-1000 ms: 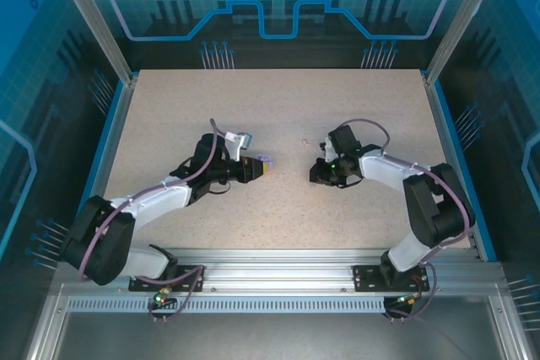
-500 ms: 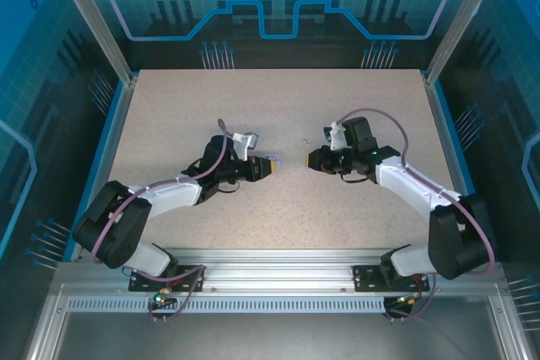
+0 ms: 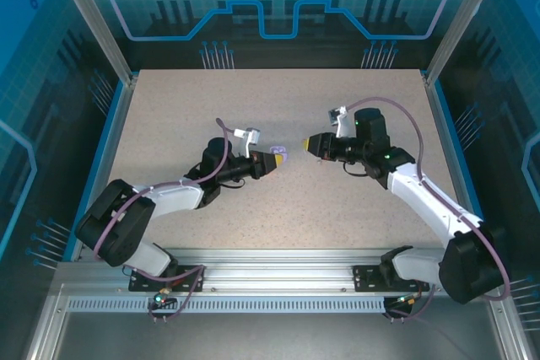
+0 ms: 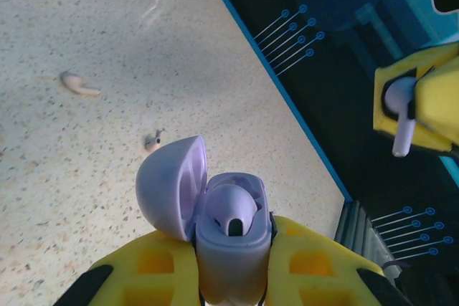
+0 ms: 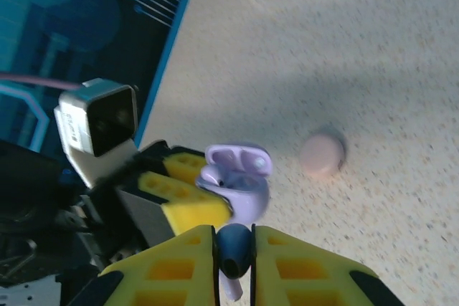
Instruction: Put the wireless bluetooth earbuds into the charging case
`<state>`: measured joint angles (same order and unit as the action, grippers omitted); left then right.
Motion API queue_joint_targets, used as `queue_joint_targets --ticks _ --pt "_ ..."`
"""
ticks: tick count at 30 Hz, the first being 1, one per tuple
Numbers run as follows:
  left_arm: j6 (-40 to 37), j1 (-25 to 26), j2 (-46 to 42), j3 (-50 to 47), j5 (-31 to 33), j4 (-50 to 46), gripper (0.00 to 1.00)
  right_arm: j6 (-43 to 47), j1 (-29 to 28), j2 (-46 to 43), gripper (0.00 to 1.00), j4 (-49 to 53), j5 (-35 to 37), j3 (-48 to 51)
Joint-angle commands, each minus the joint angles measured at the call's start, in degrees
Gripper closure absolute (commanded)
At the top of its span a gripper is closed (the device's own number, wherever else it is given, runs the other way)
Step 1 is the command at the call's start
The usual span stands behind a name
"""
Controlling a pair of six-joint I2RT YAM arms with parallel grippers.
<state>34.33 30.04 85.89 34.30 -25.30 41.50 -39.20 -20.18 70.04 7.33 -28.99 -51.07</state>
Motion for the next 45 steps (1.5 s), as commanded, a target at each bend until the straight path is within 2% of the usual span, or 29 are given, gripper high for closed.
queue_joint_targets --ticks 1,8,20,30,45 --pt "-2.56 0.96 -1.94 -0.73 -0.99 5.59 0.92 -1.49 0.69 -1.64 0.83 -3.97 -0.79 -2.3" --pt "-7.04 3.27 -3.35 -0.28 -1.74 8.33 0.92 -2.02 0.55 -2.08 0.83 -7.82 -0.94 -3.09" --pt "-8.21 4.05 -4.41 1.72 -1.02 9.21 0.92 2.96 -2.91 -6.28 0.83 -17.22 1.21 0.35" --pt "-9.27 4.72 -4.67 4.01 -1.76 11.65 0.92 6.53 -5.55 -7.59 0.83 -19.12 2.45 0.36" --pt "-9.98 5.29 -7.04 5.29 -2.85 14.61 0.92 8.51 -6.4 -9.48 0.83 -20.49 2.67 2.29"
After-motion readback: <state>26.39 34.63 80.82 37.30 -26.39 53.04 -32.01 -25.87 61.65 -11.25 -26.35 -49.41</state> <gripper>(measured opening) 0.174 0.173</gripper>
